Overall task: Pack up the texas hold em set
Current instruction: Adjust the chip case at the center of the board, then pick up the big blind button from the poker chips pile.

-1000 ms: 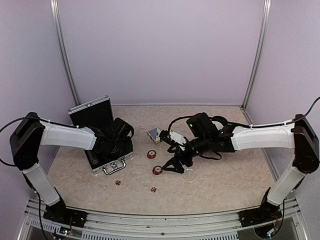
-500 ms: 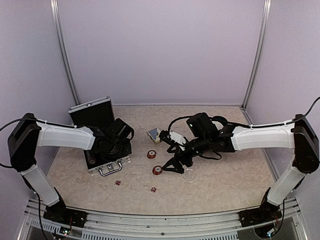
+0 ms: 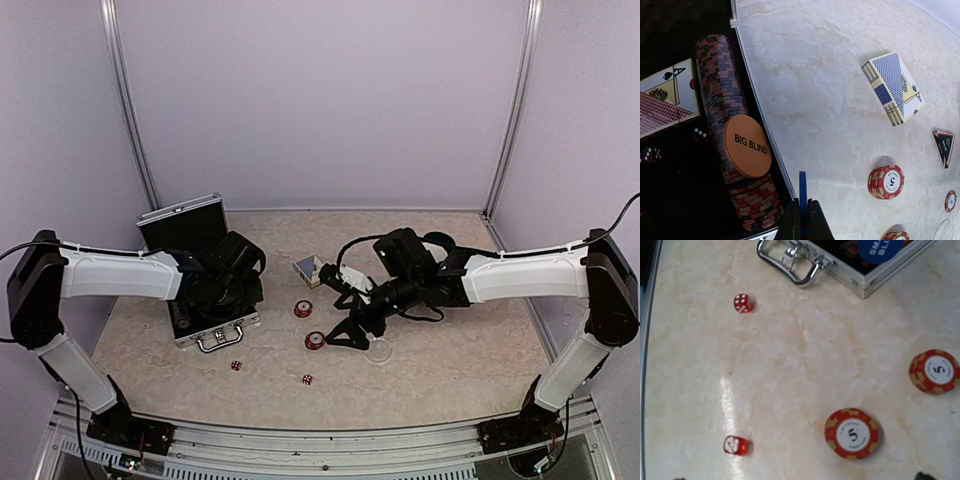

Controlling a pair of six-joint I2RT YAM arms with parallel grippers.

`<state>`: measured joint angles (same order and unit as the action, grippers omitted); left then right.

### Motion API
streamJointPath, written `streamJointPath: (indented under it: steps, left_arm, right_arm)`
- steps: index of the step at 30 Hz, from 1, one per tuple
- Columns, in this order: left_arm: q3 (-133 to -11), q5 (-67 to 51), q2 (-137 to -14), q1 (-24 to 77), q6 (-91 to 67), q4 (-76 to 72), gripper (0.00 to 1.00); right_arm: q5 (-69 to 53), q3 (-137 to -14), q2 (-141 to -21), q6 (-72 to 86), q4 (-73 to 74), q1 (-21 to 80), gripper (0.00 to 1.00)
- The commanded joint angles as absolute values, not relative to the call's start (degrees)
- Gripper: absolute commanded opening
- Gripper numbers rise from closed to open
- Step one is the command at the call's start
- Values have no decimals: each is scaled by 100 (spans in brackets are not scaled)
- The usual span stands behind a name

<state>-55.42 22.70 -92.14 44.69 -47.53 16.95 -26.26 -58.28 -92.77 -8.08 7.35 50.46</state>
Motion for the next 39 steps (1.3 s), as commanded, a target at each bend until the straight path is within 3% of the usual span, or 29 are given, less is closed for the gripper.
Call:
streamJointPath:
  steps: [1, 16, 39]
  left_arm:
    - [-5545, 2392, -8904, 4555, -4764, 1654, 0]
    - [-5908, 4226, -8005, 4441, -4061, 4091, 0]
    - [-6702, 5141, -10623, 3338, -3092, 3805, 0]
  right_arm:
    - [-2725, -5751, -9216, -870, 606, 4992, 99]
    - [-2785, -5772, -9274, -853, 593, 4993, 99]
    - [-2755, -5724, -9211, -861, 616, 4997, 99]
